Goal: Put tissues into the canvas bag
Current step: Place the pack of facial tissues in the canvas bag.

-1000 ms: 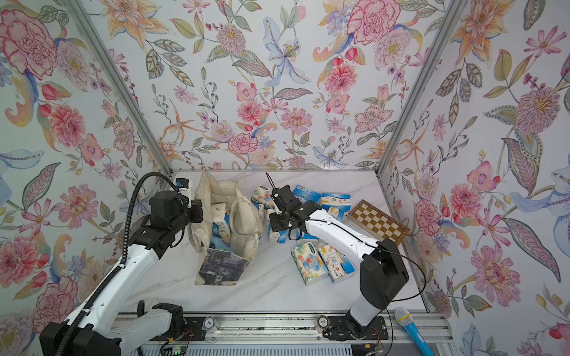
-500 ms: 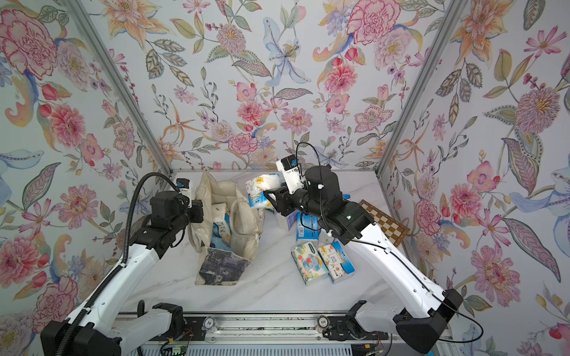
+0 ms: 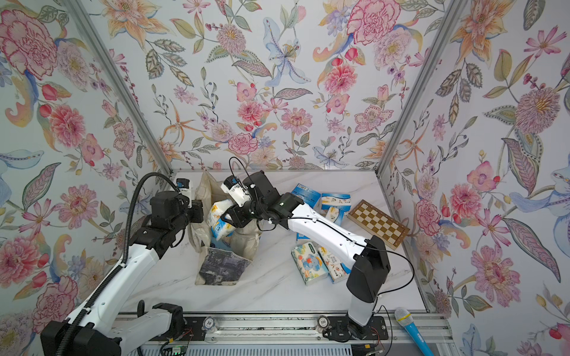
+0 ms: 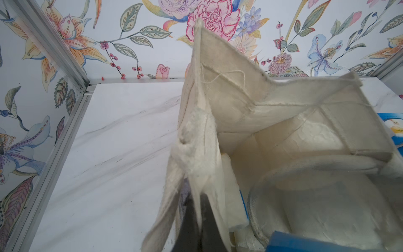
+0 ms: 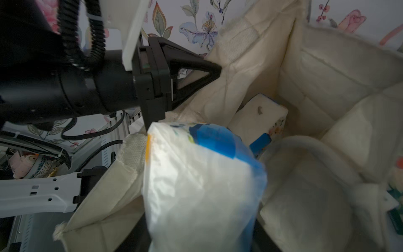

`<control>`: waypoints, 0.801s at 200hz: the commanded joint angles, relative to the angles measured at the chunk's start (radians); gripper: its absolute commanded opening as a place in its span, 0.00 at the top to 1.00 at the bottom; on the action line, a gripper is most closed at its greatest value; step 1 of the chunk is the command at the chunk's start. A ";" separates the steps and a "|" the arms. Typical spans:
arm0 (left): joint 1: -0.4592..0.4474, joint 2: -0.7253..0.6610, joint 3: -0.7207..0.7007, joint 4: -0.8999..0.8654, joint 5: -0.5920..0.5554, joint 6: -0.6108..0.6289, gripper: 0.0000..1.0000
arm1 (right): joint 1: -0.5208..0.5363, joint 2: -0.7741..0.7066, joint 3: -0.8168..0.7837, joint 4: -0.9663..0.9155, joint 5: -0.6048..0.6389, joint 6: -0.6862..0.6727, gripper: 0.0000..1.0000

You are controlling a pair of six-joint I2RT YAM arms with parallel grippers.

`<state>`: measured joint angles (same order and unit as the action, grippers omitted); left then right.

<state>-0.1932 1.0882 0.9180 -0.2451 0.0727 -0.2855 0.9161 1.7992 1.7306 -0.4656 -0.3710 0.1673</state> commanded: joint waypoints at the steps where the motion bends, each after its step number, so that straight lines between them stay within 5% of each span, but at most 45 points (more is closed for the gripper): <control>1: -0.005 -0.012 -0.015 0.015 0.009 -0.004 0.99 | 0.016 0.065 0.092 -0.048 0.023 -0.017 0.52; 81: -0.005 -0.020 -0.010 0.007 0.004 0.005 0.99 | 0.055 0.367 0.434 -0.295 0.161 -0.054 0.45; 122: -0.005 -0.027 -0.014 0.005 -0.014 0.009 0.99 | 0.054 0.302 0.396 -0.307 0.216 -0.097 0.20; 160: -0.002 -0.022 -0.036 0.038 -0.006 0.006 1.00 | 0.038 0.204 0.372 -0.306 0.186 -0.130 0.13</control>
<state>-0.1928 1.0763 0.9115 -0.2386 0.0708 -0.2848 0.9726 2.1078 2.1185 -0.7532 -0.1932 0.0731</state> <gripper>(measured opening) 0.052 0.854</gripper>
